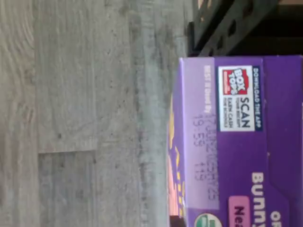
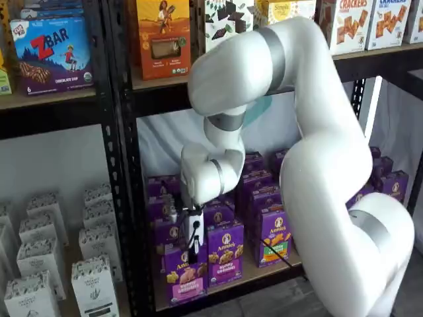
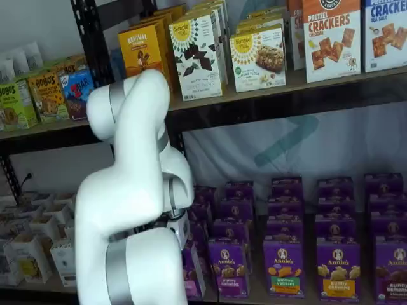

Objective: Pick up the purple box with a pink patch in the middle, on the bottom shelf, the first box from the left

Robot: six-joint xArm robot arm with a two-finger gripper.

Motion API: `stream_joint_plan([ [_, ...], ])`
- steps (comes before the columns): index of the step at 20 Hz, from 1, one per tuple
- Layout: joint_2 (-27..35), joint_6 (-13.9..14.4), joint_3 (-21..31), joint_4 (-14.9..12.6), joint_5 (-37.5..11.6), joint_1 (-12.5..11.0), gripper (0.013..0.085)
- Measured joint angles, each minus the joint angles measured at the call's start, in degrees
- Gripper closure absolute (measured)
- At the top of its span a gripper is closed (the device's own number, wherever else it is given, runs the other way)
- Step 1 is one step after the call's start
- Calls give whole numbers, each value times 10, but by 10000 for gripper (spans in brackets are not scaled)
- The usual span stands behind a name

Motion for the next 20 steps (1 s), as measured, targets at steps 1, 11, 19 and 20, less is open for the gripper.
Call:
stream_joint_plan([
  [1, -10, 1, 14, -1, -3, 1, 650],
  [11, -116, -16, 139, 22, -21, 6, 650],
  [19, -230, -9, 232, -1, 12, -10, 650],
  [20, -248, -15, 244, 1, 17, -14, 650],
])
